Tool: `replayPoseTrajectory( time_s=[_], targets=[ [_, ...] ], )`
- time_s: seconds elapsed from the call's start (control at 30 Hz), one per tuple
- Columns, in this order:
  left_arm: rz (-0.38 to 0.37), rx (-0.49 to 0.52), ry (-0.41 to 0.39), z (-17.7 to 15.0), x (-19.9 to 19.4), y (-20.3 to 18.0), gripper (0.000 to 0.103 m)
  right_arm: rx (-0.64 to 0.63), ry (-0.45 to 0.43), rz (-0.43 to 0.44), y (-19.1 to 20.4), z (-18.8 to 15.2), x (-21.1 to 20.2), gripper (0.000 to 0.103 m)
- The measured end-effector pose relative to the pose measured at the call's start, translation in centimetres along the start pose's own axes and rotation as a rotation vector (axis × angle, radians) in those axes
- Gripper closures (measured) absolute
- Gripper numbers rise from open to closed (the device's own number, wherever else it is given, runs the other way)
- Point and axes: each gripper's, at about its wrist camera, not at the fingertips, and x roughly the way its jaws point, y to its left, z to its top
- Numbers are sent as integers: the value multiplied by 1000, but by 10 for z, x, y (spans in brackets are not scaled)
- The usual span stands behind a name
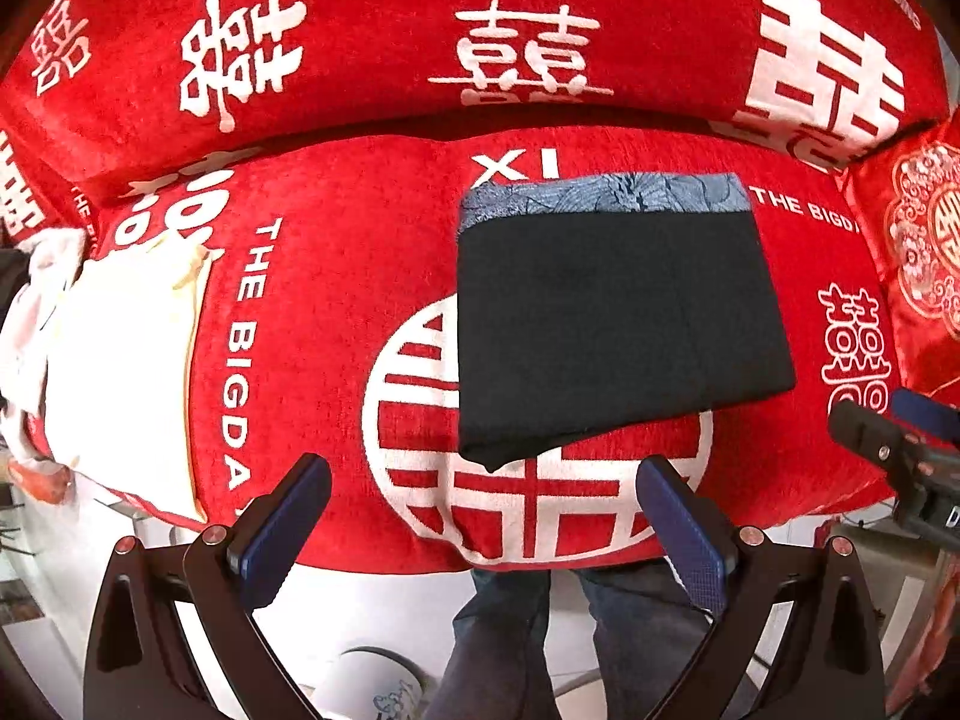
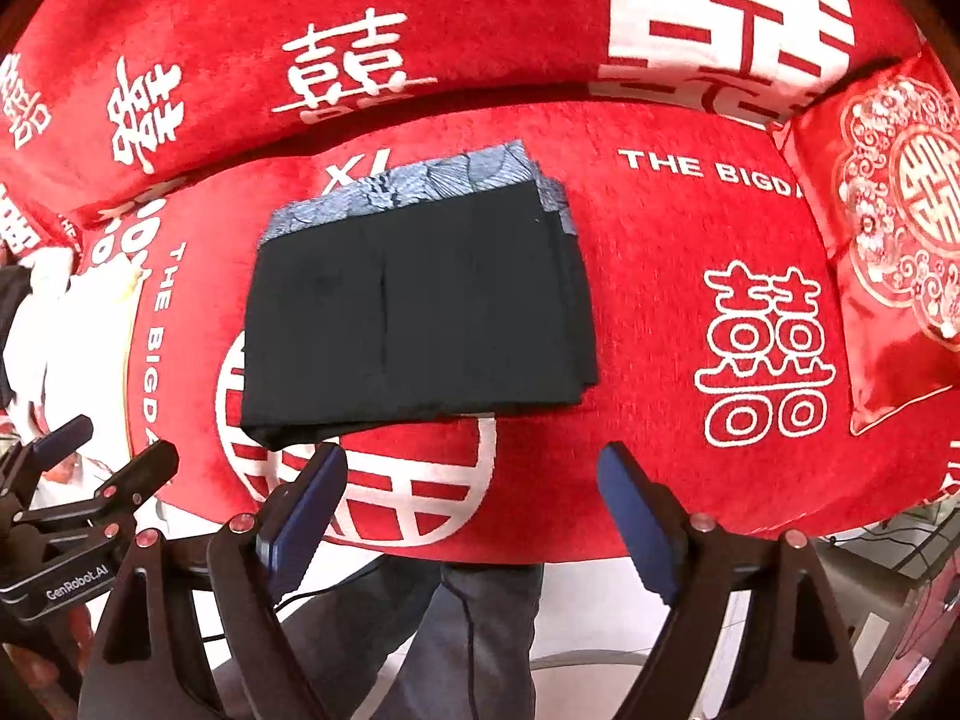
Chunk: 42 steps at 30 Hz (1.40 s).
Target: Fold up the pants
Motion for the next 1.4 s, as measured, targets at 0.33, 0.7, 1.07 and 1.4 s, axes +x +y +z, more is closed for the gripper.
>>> replayPoseTrajectory(
  time_s=[0.33, 0.7, 1.07, 1.4],
  targets=[
    [12, -1, -12, 6, -13, -6, 1, 3, 13, -15, 2, 10, -9, 15],
    [10, 9, -14, 10, -16, -12, 1, -8, 5, -21, 1, 15, -14, 15],
    [8, 21, -6, 8, -15, -15, 1, 0, 4, -30, -3, 15, -15, 15],
    [15, 31, -8, 8, -15, -16, 1, -11, 0, -37, -3, 17, -14, 15]
  ],
)
